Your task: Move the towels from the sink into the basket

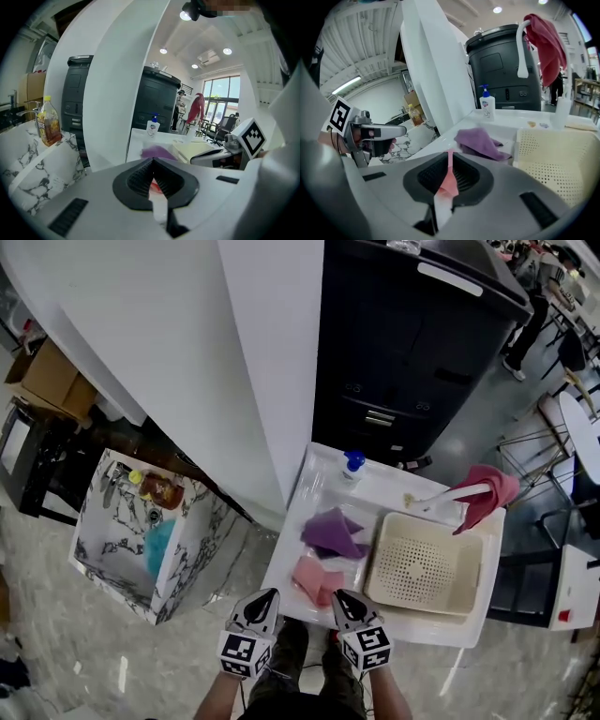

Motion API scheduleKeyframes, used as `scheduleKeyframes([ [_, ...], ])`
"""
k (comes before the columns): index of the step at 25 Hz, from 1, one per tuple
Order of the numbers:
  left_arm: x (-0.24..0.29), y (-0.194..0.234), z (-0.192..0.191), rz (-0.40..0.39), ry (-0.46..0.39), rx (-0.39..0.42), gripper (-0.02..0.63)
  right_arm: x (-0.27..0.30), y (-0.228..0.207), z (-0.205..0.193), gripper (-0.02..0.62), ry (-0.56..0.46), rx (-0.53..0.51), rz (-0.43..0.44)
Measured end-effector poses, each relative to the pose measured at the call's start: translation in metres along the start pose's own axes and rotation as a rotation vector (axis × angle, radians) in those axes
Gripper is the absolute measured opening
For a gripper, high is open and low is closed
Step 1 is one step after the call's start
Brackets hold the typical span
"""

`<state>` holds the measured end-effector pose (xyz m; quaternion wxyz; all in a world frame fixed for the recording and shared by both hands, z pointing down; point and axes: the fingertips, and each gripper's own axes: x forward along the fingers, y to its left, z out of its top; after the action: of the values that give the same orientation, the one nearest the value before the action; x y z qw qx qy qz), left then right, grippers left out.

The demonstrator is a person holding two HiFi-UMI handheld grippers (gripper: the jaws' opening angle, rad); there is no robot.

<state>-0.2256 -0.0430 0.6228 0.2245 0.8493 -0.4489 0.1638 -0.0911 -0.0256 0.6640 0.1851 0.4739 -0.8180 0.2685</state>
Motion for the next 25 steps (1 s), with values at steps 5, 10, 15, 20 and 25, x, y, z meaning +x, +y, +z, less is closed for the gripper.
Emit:
scheduleKeyframes([
  [5,0.005,0.000,-0.001,-0.013,0.019,0.017,0.003,0.015,0.003,-0.007,0.130,0.045,0.031,0.024],
  [10,0.002,0.004,-0.004,-0.008,0.025,0.013,0.003,0.034,0.001,-0.026,0.215,0.131,0.052,0.034],
  [15,-0.004,0.015,-0.009,0.016,0.034,-0.002,0.003,0.048,-0.001,-0.045,0.247,0.218,0.029,0.029],
  [20,-0.007,0.021,-0.012,0.036,0.035,-0.015,0.003,0.058,0.002,-0.059,0.250,0.283,0.019,0.035],
  [25,-0.010,0.024,-0.011,0.044,0.035,-0.019,0.003,0.062,0.000,-0.068,0.241,0.324,0.007,0.013],
])
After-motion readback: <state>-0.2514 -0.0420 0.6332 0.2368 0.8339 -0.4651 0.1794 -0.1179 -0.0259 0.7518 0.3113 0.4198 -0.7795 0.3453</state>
